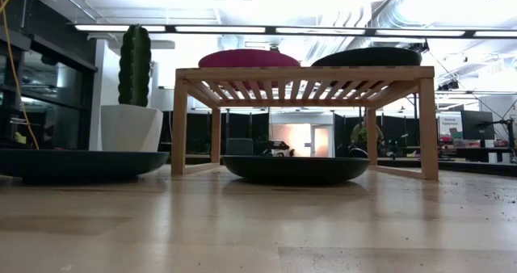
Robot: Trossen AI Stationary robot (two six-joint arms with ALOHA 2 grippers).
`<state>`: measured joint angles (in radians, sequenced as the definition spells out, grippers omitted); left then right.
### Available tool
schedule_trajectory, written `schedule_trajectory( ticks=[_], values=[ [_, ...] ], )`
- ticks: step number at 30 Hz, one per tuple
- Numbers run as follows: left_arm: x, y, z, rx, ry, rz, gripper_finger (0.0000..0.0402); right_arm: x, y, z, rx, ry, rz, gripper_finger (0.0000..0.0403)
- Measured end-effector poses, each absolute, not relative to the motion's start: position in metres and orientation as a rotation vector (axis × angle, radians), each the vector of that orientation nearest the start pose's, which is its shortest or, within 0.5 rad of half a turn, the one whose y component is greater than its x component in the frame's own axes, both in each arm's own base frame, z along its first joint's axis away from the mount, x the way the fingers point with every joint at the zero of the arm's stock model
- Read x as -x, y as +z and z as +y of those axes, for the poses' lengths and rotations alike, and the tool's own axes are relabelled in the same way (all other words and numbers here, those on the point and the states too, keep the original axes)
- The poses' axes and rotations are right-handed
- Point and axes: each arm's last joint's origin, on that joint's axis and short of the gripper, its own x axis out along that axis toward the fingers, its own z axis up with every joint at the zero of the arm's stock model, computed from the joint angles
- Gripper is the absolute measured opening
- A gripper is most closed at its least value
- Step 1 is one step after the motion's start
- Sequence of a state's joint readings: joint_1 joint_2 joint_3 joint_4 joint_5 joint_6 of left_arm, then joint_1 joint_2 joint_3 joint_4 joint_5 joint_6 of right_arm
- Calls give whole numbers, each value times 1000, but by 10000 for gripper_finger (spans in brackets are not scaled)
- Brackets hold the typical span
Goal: Place and stack plates onto a shelf
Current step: Stack the dark blue plate on top of the pink plate on the shelf
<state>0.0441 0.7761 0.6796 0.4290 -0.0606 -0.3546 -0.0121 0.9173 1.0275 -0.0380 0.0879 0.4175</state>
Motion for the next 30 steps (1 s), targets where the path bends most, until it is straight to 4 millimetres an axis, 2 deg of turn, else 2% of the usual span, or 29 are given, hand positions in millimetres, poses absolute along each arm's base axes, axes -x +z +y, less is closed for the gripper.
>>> schedule_trajectory(
  ticks=[3,11,14,17,22,27,30],
  values=[
    [-178,352,6,346,30,-228,74,-193,406,-5,-420,-84,-90,119],
    [-211,341,-31,347,-18,469,94,-193,406,-6,-420,-106,-91,119],
    [-219,317,-46,365,30,753,110,-193,406,-6,-407,-110,-90,119],
    [-225,285,-59,383,143,951,129,-193,406,-6,-405,-109,-89,119],
    [-239,234,-75,464,338,1143,152,-193,404,-6,-404,-113,-70,119],
    [-255,204,-86,530,342,1272,156,-193,403,-6,-403,-115,-59,119],
    [-262,197,-91,557,325,1312,156,-193,403,-6,-403,-116,-56,119]
  ],
)
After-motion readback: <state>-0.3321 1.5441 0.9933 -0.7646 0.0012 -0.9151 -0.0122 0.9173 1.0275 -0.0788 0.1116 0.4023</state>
